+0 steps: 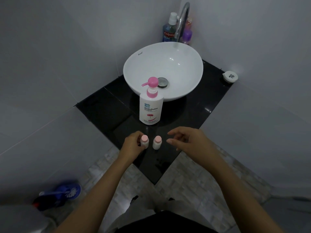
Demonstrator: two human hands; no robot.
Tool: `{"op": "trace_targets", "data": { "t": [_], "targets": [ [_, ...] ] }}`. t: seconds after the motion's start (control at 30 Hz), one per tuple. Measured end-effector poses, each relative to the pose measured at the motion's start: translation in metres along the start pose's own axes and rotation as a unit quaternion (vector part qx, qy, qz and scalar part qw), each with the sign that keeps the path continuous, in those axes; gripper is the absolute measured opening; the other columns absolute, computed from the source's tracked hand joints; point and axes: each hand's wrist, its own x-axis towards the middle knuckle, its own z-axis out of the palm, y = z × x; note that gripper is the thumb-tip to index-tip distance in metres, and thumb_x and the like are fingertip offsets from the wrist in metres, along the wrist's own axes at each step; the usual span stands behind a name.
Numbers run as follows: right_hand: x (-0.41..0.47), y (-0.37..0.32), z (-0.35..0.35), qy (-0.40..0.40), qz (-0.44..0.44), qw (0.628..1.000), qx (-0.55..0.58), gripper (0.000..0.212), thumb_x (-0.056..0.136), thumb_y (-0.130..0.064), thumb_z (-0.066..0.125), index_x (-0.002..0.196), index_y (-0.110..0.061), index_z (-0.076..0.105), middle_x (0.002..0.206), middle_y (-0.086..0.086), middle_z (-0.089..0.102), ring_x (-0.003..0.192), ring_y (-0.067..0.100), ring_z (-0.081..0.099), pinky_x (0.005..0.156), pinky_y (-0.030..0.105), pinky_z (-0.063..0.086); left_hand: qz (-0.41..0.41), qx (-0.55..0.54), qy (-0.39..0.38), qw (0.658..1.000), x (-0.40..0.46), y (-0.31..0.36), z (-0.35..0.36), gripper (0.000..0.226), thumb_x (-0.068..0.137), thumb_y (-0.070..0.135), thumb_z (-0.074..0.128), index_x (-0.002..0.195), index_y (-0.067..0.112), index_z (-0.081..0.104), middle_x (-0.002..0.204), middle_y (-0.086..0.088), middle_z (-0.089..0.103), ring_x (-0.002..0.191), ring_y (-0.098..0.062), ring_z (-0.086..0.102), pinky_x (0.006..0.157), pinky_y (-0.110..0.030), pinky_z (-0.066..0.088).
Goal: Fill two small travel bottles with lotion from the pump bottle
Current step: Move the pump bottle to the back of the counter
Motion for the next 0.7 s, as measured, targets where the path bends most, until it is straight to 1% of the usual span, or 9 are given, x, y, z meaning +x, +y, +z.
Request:
{"op": "trace_targets", "data": {
  "t": [0.07, 0.13, 0.27, 0.33, 0.43, 0.53, 0.63, 0.7],
  "targets": [
    [0.000, 0.001, 0.001, 0.000, 0.002, 1.000, 0.001, 0.025, 0.082, -0.033, 0.068, 0.106, -0.028, 0.066, 0.089, -0.004, 0.068, 0.075, 0.008, 0.066, 0.066, 0.017, 0.054, 0.002, 0.000, -0.003, 1.000, 0.002, -0.001, 0.000, 0.035, 0.074, 0.000, 0.074, 0.092, 0.024, 0.057, 0.103, 0.002, 0.063, 0.096, -0.013, 0.061, 0.083, -0.025, 0.051],
    [0.001, 0.002, 0.003, -0.002, 0.004, 1.000, 0.000, 0.026, 0.082, -0.034, 0.068, 0.107, -0.028, 0.065, 0.090, -0.005, 0.068, 0.075, 0.007, 0.066, 0.067, 0.017, 0.053, 0.002, 0.008, -0.008, 1.000, 0.002, -0.003, 0.000, 0.038, 0.073, 0.000, 0.075, 0.095, 0.024, 0.057, 0.107, 0.001, 0.063, 0.096, -0.012, 0.059, 0.083, -0.024, 0.049],
    [0.003, 0.007, 0.007, -0.001, 0.007, 1.000, -0.009, 0.027, 0.081, -0.036, 0.068, 0.107, -0.030, 0.065, 0.090, -0.006, 0.067, 0.077, 0.006, 0.065, 0.068, 0.018, 0.053, -0.021, 0.029, -0.030, 0.999, 0.000, -0.012, -0.004, 0.055, 0.068, -0.001, 0.078, 0.114, 0.020, 0.058, 0.120, -0.002, 0.058, 0.102, -0.011, 0.053, 0.084, -0.022, 0.044],
    [0.005, 0.009, 0.008, 0.005, 0.006, 1.000, -0.013, 0.028, 0.080, -0.036, 0.069, 0.107, -0.029, 0.066, 0.090, -0.006, 0.067, 0.078, 0.006, 0.065, 0.070, 0.020, 0.054, -0.025, 0.042, -0.023, 0.999, 0.001, -0.016, -0.014, 0.059, 0.070, 0.000, 0.078, 0.121, 0.019, 0.056, 0.125, -0.004, 0.056, 0.107, -0.013, 0.053, 0.086, -0.022, 0.043],
    [0.013, 0.008, 0.006, 0.017, 0.007, 1.000, -0.015, 0.027, 0.080, -0.034, 0.071, 0.105, -0.026, 0.066, 0.090, -0.004, 0.068, 0.079, 0.009, 0.065, 0.073, 0.023, 0.055, -0.004, 0.041, 0.021, 0.999, 0.007, -0.013, -0.042, 0.057, 0.072, 0.004, 0.078, 0.123, 0.018, 0.058, 0.126, -0.007, 0.057, 0.104, -0.011, 0.052, 0.087, -0.023, 0.042],
    [0.026, 0.006, 0.004, 0.034, 0.005, 0.999, -0.025, 0.027, 0.080, -0.034, 0.071, 0.106, -0.026, 0.066, 0.091, -0.005, 0.067, 0.081, 0.008, 0.064, 0.072, 0.022, 0.052, 0.030, 0.016, 0.057, 0.998, 0.020, 0.004, -0.073, 0.054, 0.072, 0.008, 0.079, 0.121, 0.021, 0.059, 0.123, -0.003, 0.059, 0.104, -0.010, 0.053, 0.087, -0.023, 0.043],
    [0.042, 0.004, 0.003, 0.054, 0.003, 0.998, -0.027, 0.032, 0.079, -0.034, 0.072, 0.109, -0.024, 0.066, 0.091, -0.005, 0.066, 0.082, 0.006, 0.062, 0.072, 0.020, 0.049, 0.073, 0.001, 0.062, 0.995, 0.033, 0.024, -0.094, 0.054, 0.072, 0.013, 0.080, 0.120, 0.026, 0.059, 0.120, 0.003, 0.059, 0.104, -0.007, 0.055, 0.081, -0.014, 0.041],
    [0.055, 0.005, 0.004, 0.071, -0.002, 0.997, -0.018, 0.035, 0.078, -0.033, 0.074, 0.110, -0.023, 0.066, 0.089, -0.004, 0.067, 0.080, 0.007, 0.062, 0.068, 0.017, 0.048, 0.094, 0.003, 0.052, 0.994, 0.040, 0.035, -0.099, 0.056, 0.071, 0.015, 0.081, 0.120, 0.028, 0.058, 0.119, 0.005, 0.059, 0.104, -0.007, 0.055, 0.079, -0.012, 0.040]
  ]
}}
